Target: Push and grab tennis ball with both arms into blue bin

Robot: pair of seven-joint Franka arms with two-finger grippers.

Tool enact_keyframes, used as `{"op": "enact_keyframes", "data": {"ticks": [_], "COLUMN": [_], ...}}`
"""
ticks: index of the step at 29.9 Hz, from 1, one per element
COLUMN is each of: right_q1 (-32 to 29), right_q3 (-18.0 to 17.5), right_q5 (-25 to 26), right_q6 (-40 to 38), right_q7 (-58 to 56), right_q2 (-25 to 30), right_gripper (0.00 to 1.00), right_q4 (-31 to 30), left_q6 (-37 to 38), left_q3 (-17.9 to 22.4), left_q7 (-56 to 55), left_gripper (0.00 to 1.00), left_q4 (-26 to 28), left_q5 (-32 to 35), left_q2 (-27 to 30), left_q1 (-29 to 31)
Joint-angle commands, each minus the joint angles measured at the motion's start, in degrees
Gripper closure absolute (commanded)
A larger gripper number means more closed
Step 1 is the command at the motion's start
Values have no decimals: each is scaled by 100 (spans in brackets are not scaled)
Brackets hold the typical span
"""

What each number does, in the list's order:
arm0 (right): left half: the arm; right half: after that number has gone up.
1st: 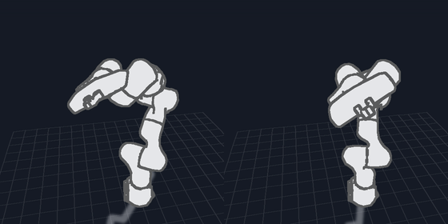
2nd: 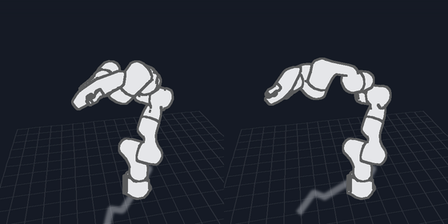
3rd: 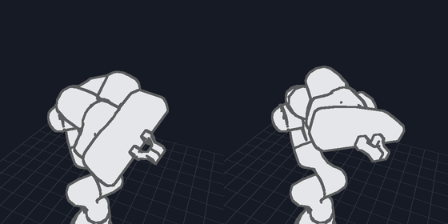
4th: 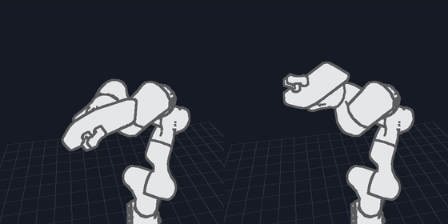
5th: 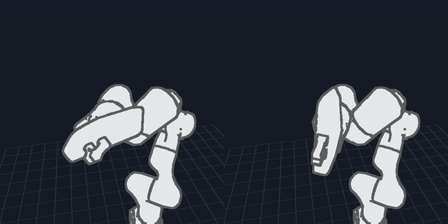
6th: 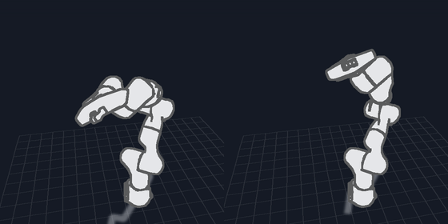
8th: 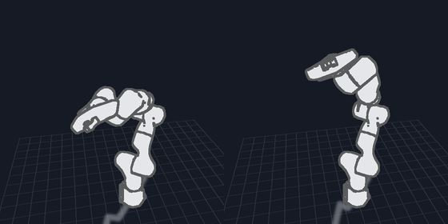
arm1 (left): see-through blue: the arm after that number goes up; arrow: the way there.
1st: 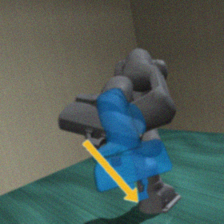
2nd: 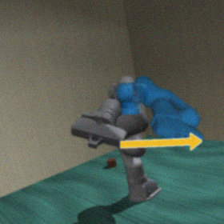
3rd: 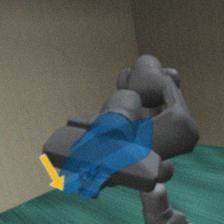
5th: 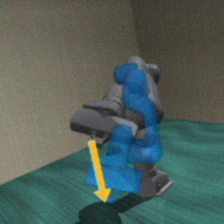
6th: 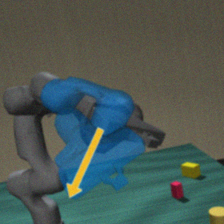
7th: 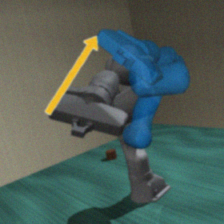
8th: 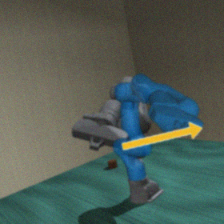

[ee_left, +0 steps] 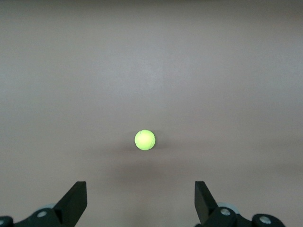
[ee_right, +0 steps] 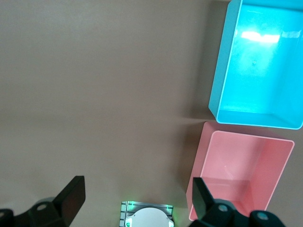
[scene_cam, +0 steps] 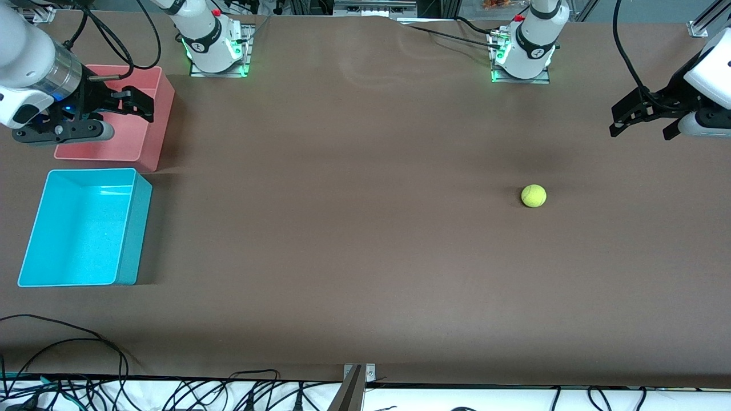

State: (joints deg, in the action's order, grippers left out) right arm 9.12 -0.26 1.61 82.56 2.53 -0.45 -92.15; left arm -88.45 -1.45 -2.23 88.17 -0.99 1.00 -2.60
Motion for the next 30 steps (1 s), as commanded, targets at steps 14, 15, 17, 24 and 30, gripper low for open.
{"op": "enact_keyframes", "data": {"ticks": [14,15,17,24,30], "right_q1": [-24,-24,-24,-24,-24], "right_q3": [0,0,0,0,0], "right_q5": [68,67,67,67,67], "right_q6": [-135,-135,-135,-135,-135], "right_q7": [-33,-33,-42,-42,-7], "right_q2": [-25,-25,-25,-25,-25], "right_gripper": [0,0,0,0,0], "right_q4": [136,136,136,136,136], "left_q6": [108,108,108,91,91], "left_q3": [-22,-22,-31,-13,31], "left_q7": [-59,-59,-59,-50,-50], "left_gripper": [0,0,0,0,0], "left_q4": [-168,-168,-168,-125,-45], "left_q5": [-15,-15,-15,-6,-15], "left_q2": [-74,-74,-74,-100,-21], "left_q1": [-22,-22,-22,48,66]}}
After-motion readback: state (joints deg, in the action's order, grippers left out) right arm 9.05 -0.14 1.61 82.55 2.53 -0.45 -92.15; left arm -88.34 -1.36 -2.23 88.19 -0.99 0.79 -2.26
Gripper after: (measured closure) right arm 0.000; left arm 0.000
